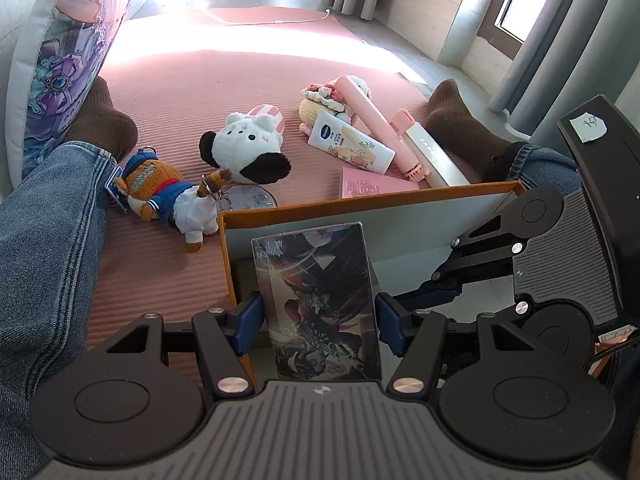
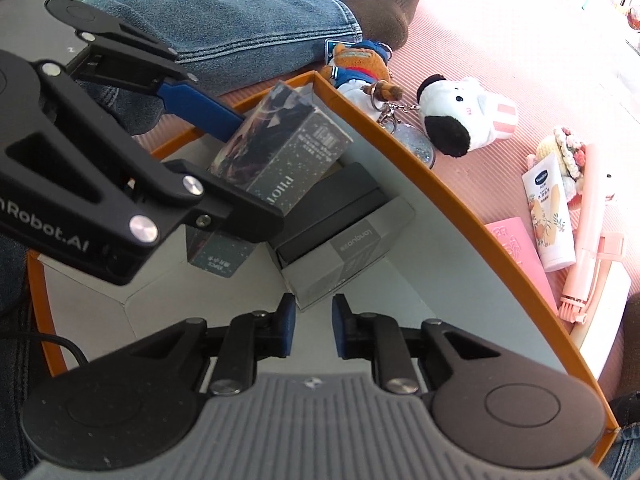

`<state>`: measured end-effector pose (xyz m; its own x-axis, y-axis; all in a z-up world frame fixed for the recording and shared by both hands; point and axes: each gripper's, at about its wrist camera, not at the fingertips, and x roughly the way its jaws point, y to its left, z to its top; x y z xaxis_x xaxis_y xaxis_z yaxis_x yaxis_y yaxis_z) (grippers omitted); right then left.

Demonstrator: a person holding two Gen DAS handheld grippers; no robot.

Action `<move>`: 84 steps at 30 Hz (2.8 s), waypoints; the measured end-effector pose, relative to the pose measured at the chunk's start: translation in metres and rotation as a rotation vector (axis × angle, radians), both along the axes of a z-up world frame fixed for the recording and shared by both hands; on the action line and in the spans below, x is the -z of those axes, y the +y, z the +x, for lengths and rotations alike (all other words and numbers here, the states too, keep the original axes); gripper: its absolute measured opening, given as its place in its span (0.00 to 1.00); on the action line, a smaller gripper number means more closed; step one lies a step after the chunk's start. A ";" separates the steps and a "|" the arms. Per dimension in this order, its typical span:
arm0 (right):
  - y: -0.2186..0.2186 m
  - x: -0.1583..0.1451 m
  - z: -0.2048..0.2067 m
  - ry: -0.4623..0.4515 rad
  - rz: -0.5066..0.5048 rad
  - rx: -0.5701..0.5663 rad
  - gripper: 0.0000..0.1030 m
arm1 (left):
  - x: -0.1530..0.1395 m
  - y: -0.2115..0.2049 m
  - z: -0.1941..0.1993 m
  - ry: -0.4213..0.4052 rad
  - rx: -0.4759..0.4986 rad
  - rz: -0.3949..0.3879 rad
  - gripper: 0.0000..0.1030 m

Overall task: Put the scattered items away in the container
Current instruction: 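Lower the card box into the white box with left tool while right tool approaches it, then grasp the card box with right tool while left tool opens and releases it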

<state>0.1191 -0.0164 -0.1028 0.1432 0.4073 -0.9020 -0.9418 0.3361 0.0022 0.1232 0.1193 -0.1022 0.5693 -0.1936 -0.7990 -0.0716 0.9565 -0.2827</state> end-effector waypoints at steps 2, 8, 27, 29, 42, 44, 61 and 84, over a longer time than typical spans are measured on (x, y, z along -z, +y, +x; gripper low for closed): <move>-0.007 -0.005 0.000 -0.003 -0.002 0.026 0.21 | -0.002 -0.002 -0.002 -0.003 0.010 0.013 0.68; -0.035 -0.026 0.004 0.030 0.054 0.151 0.21 | -0.013 -0.014 -0.008 -0.017 0.082 0.083 0.68; -0.084 -0.065 0.003 0.244 0.301 0.329 0.35 | -0.006 -0.078 -0.021 -0.020 0.353 0.262 0.68; -0.083 -0.062 0.004 0.265 0.306 0.325 0.36 | -0.008 -0.080 -0.022 -0.044 0.365 0.261 0.68; -0.069 -0.048 0.007 0.330 0.261 0.314 0.37 | -0.012 -0.084 -0.028 -0.108 0.395 0.251 0.68; -0.067 -0.048 0.006 0.329 0.256 0.310 0.34 | -0.010 -0.083 -0.027 -0.093 0.391 0.251 0.68; -0.069 -0.041 0.002 0.335 0.206 0.351 0.25 | 0.002 -0.067 -0.019 0.026 0.350 0.103 0.73; -0.054 -0.029 0.034 0.156 0.135 0.650 0.24 | 0.002 -0.020 -0.013 0.032 0.070 0.051 0.67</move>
